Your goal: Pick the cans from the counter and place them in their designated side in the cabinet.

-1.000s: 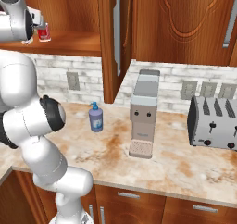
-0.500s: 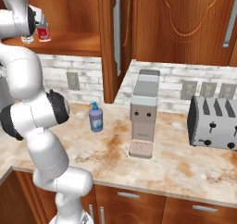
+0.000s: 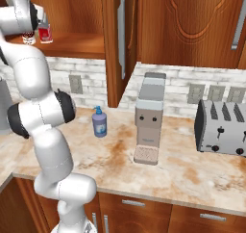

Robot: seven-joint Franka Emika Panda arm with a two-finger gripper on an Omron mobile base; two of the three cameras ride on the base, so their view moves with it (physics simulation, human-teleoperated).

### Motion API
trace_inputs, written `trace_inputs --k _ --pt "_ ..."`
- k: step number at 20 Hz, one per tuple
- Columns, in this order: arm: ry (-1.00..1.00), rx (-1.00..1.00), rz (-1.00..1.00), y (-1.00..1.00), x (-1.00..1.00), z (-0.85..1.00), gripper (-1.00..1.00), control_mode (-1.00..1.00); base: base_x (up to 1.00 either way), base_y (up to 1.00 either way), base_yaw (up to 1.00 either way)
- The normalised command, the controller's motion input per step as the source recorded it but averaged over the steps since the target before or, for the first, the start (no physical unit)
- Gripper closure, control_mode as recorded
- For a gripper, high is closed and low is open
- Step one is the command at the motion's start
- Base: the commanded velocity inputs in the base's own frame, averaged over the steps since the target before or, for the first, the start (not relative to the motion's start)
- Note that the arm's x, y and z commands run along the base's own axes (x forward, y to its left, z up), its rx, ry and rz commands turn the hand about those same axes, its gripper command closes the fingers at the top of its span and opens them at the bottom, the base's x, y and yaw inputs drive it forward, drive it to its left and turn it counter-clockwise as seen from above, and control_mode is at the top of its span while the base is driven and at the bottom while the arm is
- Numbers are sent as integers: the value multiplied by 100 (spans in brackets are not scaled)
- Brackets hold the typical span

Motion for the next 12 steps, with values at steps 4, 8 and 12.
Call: trace_inputs --k 4,8,12 --pt "2 -2 0 5 9 0 -100 -100 0 0 0" --pt "2 -3 0 9 11 0 -100 -100 0 0 0" --pt "0 -2 0 10 2 0 -100 -100 0 0 0"
